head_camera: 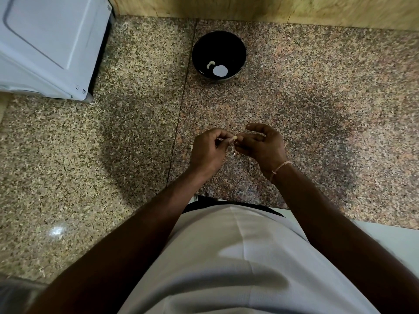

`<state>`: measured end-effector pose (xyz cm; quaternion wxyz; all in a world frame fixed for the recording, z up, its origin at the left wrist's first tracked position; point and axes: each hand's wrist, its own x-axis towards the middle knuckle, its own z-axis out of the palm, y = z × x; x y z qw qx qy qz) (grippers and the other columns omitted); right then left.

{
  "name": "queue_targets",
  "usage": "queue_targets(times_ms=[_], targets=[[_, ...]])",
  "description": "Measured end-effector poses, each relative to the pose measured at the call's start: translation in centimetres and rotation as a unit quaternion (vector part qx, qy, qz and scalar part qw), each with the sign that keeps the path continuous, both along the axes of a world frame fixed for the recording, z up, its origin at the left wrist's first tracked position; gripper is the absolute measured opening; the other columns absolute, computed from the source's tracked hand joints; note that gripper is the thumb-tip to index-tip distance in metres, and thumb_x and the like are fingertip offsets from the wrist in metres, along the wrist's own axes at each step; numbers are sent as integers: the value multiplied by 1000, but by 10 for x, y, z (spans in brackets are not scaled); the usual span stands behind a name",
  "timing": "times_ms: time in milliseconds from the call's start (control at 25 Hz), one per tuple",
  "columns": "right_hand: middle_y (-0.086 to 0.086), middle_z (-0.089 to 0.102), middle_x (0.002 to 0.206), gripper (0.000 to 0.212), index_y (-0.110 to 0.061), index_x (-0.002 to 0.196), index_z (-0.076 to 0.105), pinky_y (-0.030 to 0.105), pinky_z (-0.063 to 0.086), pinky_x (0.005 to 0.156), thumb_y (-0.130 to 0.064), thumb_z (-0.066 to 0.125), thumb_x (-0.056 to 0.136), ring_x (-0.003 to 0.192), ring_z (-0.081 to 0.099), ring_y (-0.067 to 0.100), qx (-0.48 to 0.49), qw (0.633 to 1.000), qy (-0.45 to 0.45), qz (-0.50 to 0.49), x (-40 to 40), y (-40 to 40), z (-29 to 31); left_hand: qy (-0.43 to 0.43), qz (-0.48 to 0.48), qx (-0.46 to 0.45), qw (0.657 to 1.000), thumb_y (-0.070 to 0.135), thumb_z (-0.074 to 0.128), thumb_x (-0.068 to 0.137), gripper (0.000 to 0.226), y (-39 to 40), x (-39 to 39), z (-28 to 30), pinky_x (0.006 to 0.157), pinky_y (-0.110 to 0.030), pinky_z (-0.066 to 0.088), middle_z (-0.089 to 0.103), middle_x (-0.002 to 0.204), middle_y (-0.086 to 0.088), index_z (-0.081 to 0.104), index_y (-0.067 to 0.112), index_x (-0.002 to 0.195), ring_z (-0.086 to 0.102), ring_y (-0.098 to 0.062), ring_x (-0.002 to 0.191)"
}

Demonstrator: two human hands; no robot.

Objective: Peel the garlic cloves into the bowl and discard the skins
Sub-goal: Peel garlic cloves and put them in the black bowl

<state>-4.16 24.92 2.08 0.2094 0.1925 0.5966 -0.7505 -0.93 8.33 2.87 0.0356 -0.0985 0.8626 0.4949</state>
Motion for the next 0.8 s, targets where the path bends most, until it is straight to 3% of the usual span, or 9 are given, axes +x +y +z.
queue_targets(times_ms=[120, 280, 440, 560, 680, 720, 800], targets=[[15, 78, 92, 17, -5, 108, 69, 40, 65, 76, 3, 70, 93, 86, 78, 28, 86, 995, 41, 38, 1, -1, -3, -8, 22, 13, 1000, 15, 73, 98, 7, -1, 0, -3, 78, -33, 61, 75, 95, 3, 76, 11, 103, 69, -11, 87], [7, 79, 93, 24, -13, 101, 76, 45, 65, 81, 8, 68, 92, 86, 78, 21, 206, 963, 124, 123, 2, -3, -3, -48, 61, 56, 995, 15, 68, 101, 7, -5, 0, -9, 76, -34, 62, 75, 97, 3, 75, 14, 104, 70, -12, 85], [-4, 76, 71, 7, -20, 87, 78, 34, 64, 63, -21, 85, 85, 62, 74, 11, 296, 927, 179, 145, 3, -10, -1, -82, 86, 110, 987, 14, 62, 105, 9, -13, 2, -12, 61, -38, 63, 75, 97, -3, 70, 15, 107, 69, -10, 69], [-6, 70, 63, 23, -22, 81, 75, 21, 51, 49, -42, 75, 92, 54, 66, 10, 378, 878, 241, 165, -1, -15, -1, -82, 98, 128, 983, 14, 61, 106, 10, -17, 4, -10, 58, -27, 60, 76, 96, -3, 70, 13, 110, 71, -7, 69], [-4, 77, 88, 6, -20, 97, 78, 14, 54, 65, -21, 73, 94, 75, 71, 10, 398, 855, 267, 199, -2, -18, 0, -89, 109, 152, 978, 12, 61, 105, 9, -19, 8, -10, 62, -36, 65, 76, 98, -5, 69, 14, 109, 73, -12, 74], [-3, 78, 94, 11, -19, 100, 79, 17, 58, 73, -14, 73, 92, 81, 72, 9, 394, 855, 267, 204, -2, -19, 0, -92, 113, 160, 976, 12, 61, 105, 9, -20, 9, -9, 64, -40, 66, 76, 98, -5, 69, 15, 108, 73, -14, 75], [-4, 77, 90, 7, -19, 98, 79, 23, 60, 73, -19, 76, 91, 79, 72, 8, 383, 862, 262, 202, -2, -21, 1, -94, 125, 171, 973, 12, 60, 106, 9, -22, 9, -8, 66, -44, 66, 76, 97, -6, 69, 15, 107, 74, -14, 73]])
